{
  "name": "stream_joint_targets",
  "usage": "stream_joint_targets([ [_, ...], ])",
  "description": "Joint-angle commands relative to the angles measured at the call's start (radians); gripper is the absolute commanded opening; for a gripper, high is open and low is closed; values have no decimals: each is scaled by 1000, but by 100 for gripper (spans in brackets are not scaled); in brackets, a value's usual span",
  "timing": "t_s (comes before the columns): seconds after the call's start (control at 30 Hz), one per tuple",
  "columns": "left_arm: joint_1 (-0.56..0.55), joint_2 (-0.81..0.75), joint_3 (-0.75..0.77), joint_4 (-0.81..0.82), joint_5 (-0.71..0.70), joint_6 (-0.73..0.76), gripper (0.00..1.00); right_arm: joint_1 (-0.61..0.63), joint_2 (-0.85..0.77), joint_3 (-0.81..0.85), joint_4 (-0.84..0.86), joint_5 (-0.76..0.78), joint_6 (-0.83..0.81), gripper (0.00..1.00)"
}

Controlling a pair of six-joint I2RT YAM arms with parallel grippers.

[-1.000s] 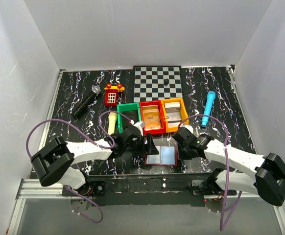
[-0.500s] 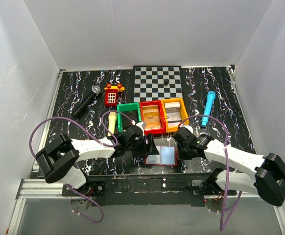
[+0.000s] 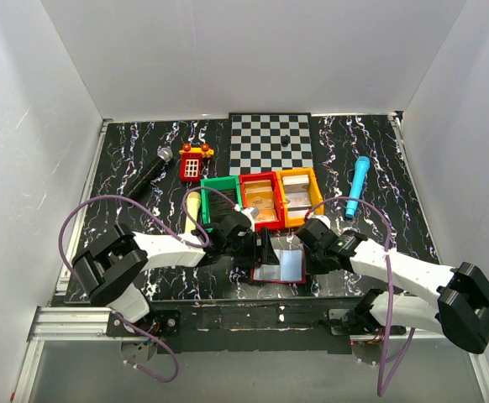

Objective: Take the credit cards out of the card holder
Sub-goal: Remove the credit card from the card holder.

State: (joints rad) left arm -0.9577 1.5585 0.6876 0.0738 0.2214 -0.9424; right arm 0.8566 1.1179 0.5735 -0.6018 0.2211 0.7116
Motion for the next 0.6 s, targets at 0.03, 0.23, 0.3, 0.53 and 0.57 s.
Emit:
stream_joint_targets([
  [0.03,-3,47,27,79,81,37,68,-4,-7,-15,34,-31,-8,1],
  [0.23,-3,97,35,167,160,42,68,-2,-12,-17,36,-35,-6,1],
  [0.3,-3,89,27,195,165,39,68,-4,-18,-21,34,-35,-3,1],
  [0.53,-3,49,-5,213,150,28,68,-5,-30,-21,25,-23,8,1],
  [0.57,-3,37,-13,213,141,27,68,-5,-36,-21,19,-20,9,1],
])
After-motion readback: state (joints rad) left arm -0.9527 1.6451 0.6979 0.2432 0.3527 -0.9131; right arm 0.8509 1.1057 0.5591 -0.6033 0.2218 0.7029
